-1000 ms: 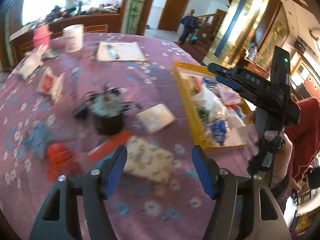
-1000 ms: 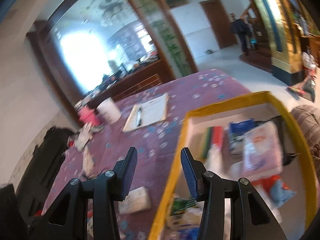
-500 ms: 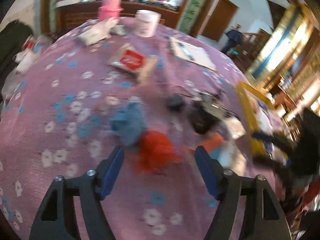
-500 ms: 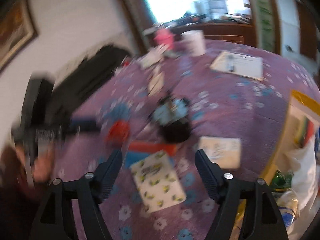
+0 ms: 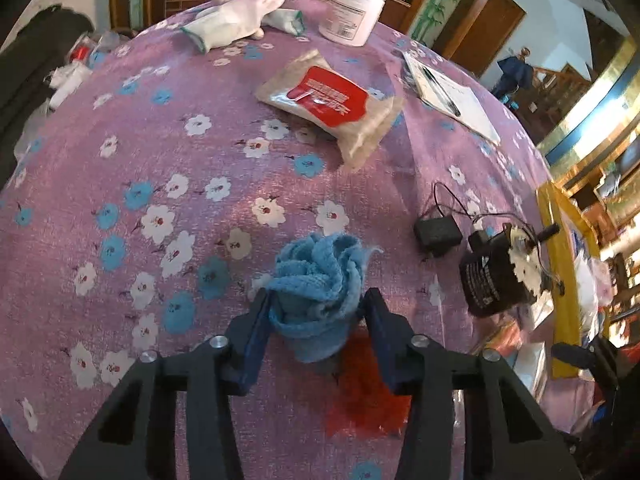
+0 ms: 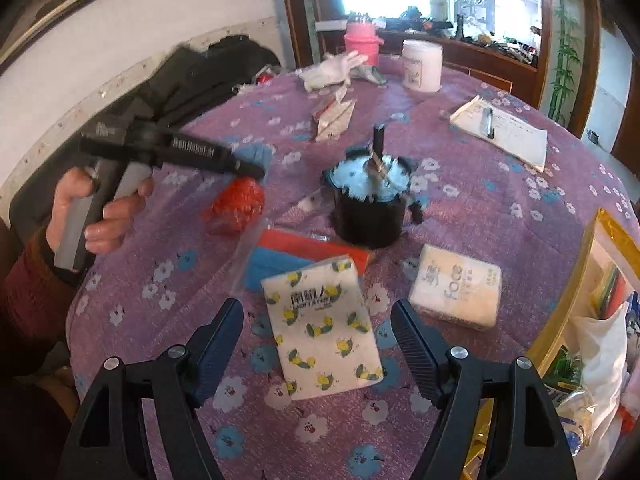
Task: Organize soft objects
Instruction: 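Grasp the blue towel with left gripper while right gripper grasps the yellow-printed tissue pack, then lift and hold the blue towel and printed tissue pack above the table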
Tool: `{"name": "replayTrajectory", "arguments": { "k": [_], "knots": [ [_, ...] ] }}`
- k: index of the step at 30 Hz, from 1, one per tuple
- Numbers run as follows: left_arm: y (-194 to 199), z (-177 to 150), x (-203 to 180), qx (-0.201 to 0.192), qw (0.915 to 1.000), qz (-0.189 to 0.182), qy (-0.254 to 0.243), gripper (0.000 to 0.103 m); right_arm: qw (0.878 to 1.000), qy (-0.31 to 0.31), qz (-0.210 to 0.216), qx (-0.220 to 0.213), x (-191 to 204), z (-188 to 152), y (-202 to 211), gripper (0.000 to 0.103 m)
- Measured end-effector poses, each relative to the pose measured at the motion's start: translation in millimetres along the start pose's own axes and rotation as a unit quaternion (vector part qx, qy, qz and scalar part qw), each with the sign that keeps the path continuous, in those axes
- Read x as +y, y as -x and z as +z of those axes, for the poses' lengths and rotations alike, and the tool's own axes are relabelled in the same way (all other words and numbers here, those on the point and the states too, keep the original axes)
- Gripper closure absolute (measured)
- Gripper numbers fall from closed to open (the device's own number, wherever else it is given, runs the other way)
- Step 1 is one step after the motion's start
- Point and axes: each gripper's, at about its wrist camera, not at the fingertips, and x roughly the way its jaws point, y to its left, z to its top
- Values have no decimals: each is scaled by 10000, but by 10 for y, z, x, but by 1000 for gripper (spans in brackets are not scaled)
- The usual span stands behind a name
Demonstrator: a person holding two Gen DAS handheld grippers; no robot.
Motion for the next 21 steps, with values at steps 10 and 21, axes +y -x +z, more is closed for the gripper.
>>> {"name": "replayTrajectory", "arguments": {
  "k": [10, 21],
  "knots": [
    [362, -48, -24, -890, 9954, -332, -122, 65, 9996, 188, 216, -60, 90, -10, -13, 45],
    [465, -231, -364, -1338, 9876, -122, -808, 65, 9843, -992, -82, -1459, -289, 127, 408, 45]
  ]
}}
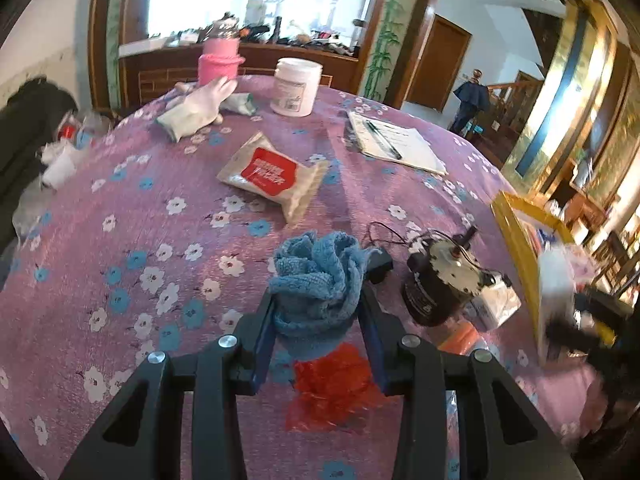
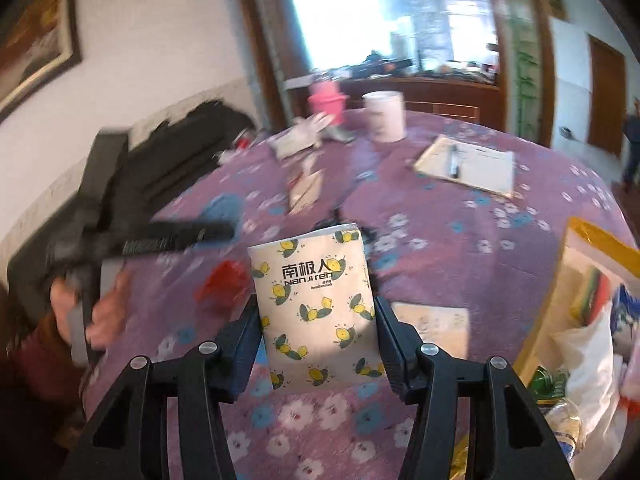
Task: Organize soft objects
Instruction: 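Lift and hold the blue towel and printed tissue pack above the table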
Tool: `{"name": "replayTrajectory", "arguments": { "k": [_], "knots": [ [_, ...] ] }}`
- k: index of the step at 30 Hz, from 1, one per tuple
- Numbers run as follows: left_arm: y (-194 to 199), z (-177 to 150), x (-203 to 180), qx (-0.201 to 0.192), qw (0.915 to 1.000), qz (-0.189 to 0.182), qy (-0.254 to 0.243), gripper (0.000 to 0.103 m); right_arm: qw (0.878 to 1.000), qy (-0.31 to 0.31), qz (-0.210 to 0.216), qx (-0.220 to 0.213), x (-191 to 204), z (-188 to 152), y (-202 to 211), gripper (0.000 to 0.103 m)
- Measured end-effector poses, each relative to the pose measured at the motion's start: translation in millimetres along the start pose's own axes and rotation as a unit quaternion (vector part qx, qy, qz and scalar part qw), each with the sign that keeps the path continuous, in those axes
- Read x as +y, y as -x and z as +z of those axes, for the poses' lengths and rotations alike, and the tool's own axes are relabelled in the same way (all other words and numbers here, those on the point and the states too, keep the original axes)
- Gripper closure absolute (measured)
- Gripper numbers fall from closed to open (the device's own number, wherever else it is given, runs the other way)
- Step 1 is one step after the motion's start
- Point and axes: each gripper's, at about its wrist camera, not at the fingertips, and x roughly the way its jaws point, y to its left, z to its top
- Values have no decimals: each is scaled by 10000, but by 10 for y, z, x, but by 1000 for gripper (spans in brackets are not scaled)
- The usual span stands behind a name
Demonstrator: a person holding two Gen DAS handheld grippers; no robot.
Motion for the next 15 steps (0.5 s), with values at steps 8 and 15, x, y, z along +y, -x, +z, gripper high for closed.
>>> {"name": "replayTrajectory", "arguments": {
  "k": [8, 15],
  "knots": [
    [124, -83, -271, -541, 9950, 558, -621, 65, 9977, -290, -325, -521, 40, 82, 71, 44],
    [195, -106, -374, -1032, 9836, 1201, -859, 65, 9970, -205, -534, -522, 140, 65, -39, 44]
  ]
}}
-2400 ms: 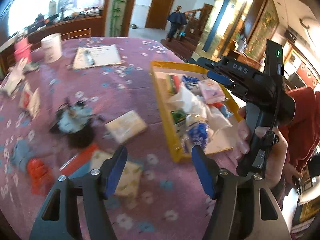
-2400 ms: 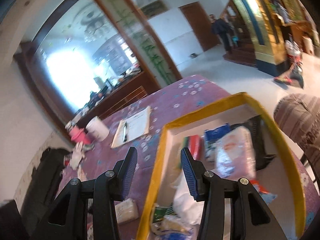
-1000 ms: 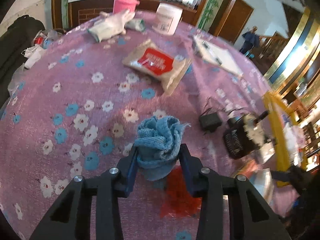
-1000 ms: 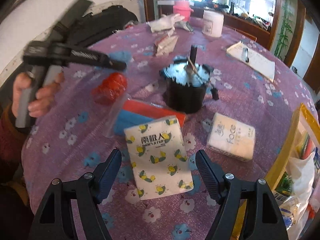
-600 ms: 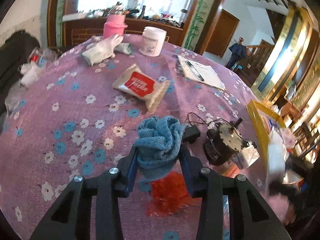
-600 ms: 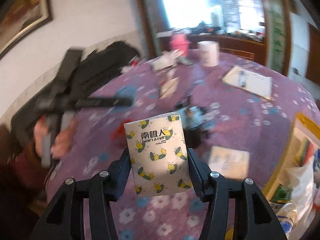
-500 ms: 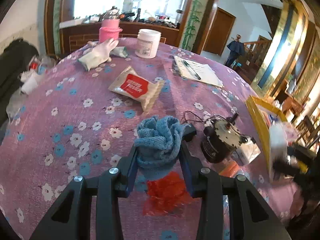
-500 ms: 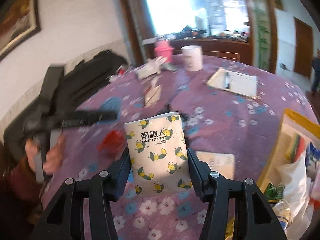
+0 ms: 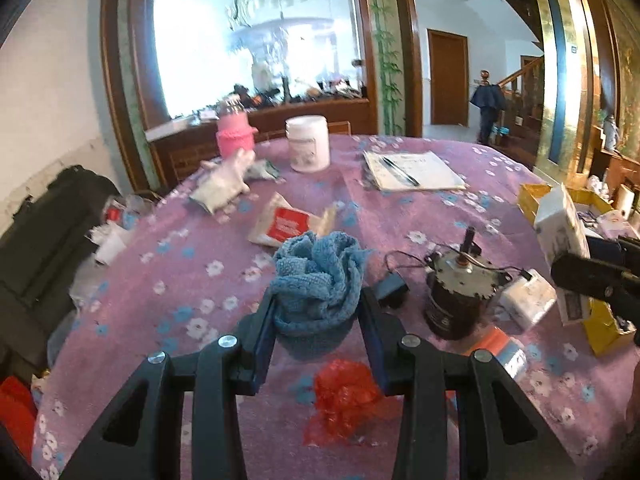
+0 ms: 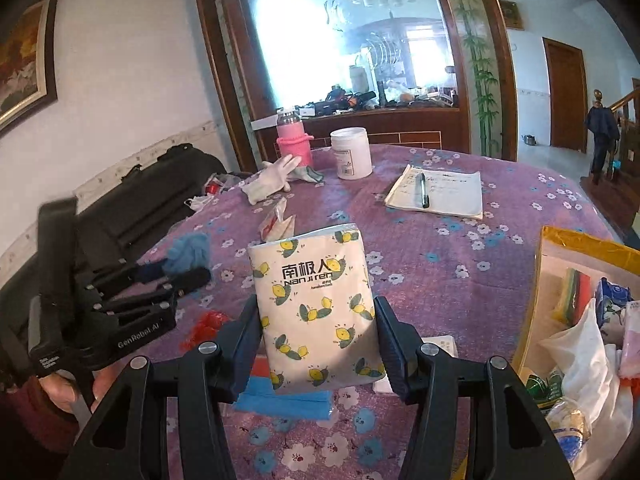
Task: Organize soft objects
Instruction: 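Lift and hold the blue towel and printed tissue pack above the table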
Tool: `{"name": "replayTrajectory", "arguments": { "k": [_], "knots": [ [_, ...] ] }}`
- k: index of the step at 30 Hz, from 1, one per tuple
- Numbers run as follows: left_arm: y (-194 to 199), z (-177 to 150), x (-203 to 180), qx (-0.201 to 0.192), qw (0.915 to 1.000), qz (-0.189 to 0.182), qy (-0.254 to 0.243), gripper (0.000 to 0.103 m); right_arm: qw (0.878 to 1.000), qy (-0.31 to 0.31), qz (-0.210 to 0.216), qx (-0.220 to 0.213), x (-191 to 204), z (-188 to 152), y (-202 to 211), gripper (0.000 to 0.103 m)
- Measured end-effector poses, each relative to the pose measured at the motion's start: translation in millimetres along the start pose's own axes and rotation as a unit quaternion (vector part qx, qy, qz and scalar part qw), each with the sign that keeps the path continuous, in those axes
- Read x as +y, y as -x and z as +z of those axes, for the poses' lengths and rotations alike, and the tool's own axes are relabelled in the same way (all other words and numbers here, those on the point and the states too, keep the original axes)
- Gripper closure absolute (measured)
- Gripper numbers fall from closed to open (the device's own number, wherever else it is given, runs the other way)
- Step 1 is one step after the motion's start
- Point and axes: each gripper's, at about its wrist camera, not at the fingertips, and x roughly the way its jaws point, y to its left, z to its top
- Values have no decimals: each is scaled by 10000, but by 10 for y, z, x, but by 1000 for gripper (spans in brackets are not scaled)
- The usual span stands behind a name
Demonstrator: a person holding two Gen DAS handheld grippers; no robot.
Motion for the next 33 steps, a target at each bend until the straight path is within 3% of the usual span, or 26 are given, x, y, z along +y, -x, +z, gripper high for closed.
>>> {"name": "replayTrajectory", "arguments": {
  "k": [6, 33],
  "knots": [
    [86, 10, 33, -265, 9992, 286, -20, 65, 9999, 99, -98, -27, 65, -31, -41, 44],
    [147, 1, -15, -401, 9982, 365, -256, 64, 9996, 270, -68, -74, 171, -62, -58, 44]
  ]
}}
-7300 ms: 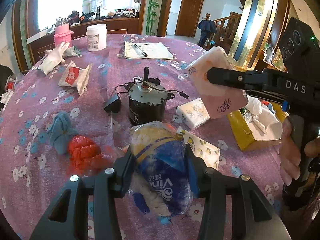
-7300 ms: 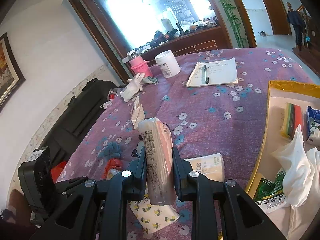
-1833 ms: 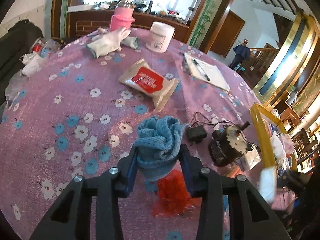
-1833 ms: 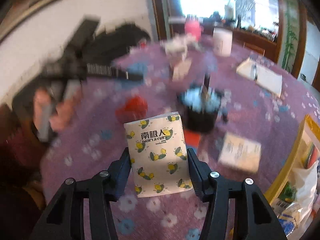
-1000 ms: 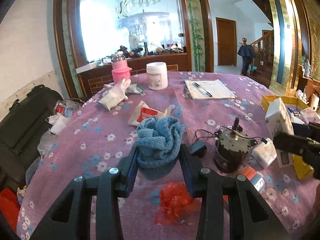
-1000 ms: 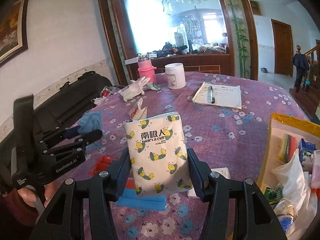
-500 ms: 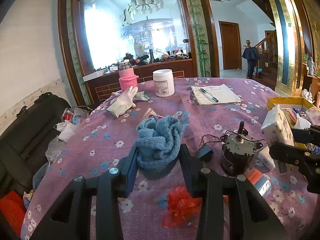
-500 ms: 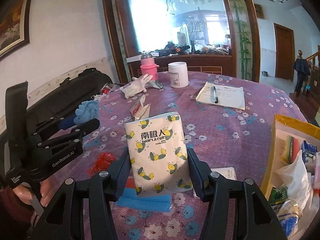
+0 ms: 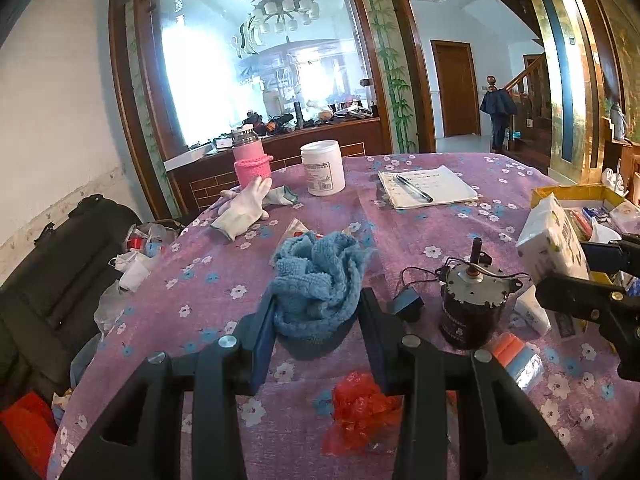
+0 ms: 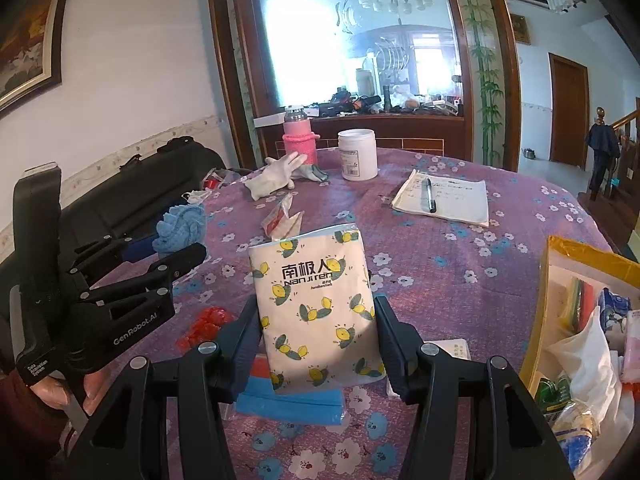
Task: Organize soft objects
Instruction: 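Lift and hold the blue towel and printed tissue pack above the table, then place the blue towel in the tray with left gripper while right gripper places the printed pack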
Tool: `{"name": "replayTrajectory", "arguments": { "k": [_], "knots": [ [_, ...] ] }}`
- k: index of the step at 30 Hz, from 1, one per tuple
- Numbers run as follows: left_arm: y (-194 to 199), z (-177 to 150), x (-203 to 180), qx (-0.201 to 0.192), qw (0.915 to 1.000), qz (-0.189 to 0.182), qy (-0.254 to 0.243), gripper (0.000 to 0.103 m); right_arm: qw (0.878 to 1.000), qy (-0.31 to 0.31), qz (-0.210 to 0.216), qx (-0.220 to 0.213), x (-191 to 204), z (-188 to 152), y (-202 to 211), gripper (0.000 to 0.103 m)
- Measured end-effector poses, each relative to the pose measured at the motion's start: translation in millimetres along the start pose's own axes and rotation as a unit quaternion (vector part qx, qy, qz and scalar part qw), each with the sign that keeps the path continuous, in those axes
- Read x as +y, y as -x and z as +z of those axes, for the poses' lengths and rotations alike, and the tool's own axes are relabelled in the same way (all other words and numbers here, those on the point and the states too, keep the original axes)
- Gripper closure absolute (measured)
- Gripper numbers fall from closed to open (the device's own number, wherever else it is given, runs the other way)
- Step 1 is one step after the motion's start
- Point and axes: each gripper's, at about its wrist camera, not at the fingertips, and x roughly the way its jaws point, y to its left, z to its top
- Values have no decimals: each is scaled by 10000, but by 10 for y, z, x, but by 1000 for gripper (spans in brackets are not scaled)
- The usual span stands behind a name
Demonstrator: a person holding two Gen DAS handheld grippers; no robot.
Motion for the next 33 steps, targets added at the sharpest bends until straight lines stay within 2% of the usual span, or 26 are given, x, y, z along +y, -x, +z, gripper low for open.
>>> {"name": "replayTrajectory", "arguments": {
  "k": [14, 20, 26, 33],
  "knots": [
    [90, -23, -64, -241, 9996, -45, -168, 64, 9984, -429, -285, -229, -247, 50, 119, 44],
    [113, -19, -121, -244, 9989, -337, -215, 64, 9923, -899, -769, -361, -567, 76, 218, 44],
    [191, 35, -270, -101, 9968, -743, -261, 64, 9754, -1596, -1450, -467, -1071, 71, 411, 45],
    [365, 237, -721, 24, 9888, -1413, -479, 64, 9408, -2649, -2032, -585, -1742, -33, 786, 45]
  ]
}}
